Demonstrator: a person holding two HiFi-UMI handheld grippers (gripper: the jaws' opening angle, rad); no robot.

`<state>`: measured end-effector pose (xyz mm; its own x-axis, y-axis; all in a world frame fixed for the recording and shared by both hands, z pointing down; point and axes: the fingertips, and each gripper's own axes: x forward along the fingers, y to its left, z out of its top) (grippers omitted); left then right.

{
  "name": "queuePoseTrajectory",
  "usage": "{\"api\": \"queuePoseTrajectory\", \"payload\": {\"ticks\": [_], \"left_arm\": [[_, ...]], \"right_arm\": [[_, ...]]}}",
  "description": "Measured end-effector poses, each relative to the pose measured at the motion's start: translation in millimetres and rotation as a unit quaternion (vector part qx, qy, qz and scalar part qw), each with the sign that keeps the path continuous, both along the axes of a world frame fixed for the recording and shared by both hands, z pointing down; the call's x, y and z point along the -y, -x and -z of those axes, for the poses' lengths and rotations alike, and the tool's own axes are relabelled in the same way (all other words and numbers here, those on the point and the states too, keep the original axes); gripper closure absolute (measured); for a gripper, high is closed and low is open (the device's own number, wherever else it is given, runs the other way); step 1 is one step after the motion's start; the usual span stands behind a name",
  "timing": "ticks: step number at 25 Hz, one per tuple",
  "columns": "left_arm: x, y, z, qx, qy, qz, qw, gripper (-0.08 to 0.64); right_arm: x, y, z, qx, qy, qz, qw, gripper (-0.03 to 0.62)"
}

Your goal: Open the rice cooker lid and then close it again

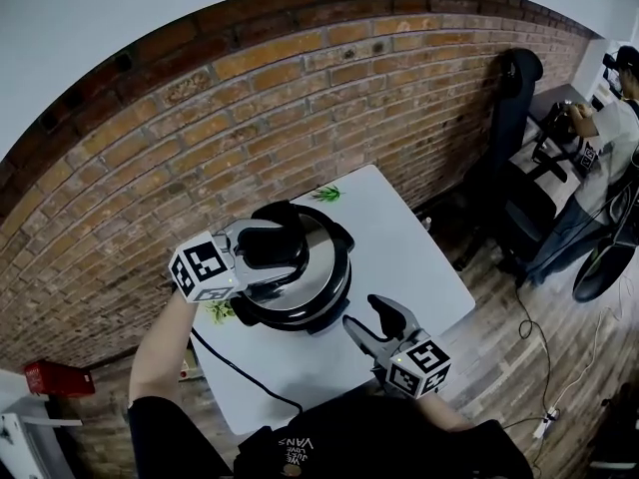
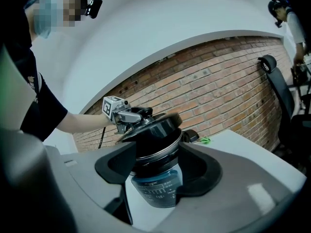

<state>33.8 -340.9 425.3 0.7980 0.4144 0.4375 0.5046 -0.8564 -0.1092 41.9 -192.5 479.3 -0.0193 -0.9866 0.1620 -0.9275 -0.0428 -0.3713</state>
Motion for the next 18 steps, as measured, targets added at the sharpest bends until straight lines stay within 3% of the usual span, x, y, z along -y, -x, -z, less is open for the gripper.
{"api": "queuePoseTrajectory", "payload": {"ticks": [3, 5, 10, 13, 18], "left_arm": [[11.8, 9.8, 25.5, -0.047, 0.011, 0.061, 0.997, 0.278], [19.0, 19.6, 41.3, -0.079, 0.021, 0.11, 0.9906, 0.278], [33.8, 56.7, 69.4, -0.139, 0.051, 0.238, 0.9599, 0.278], [38.5, 84.2, 76.7, -0.165, 0.089, 0.323, 0.9277, 0.278], [31.3, 131.2, 73.2, -0.219, 0.144, 0.439, 0.8594, 0.279]], "right_arm": [[1.5, -5.4, 10.0, -0.005, -0.013, 0.01, 1.0, 0.321], [2.9, -9.1, 17.1, -0.009, -0.022, 0.019, 1.0, 0.322], [8.3, -15.3, 31.8, -0.014, -0.038, 0.06, 0.997, 0.322], [12.7, -14.8, 35.2, -0.013, -0.047, 0.089, 0.995, 0.322], [14.7, -9.0, 40.2, -0.012, -0.055, 0.141, 0.988, 0.322]]}}
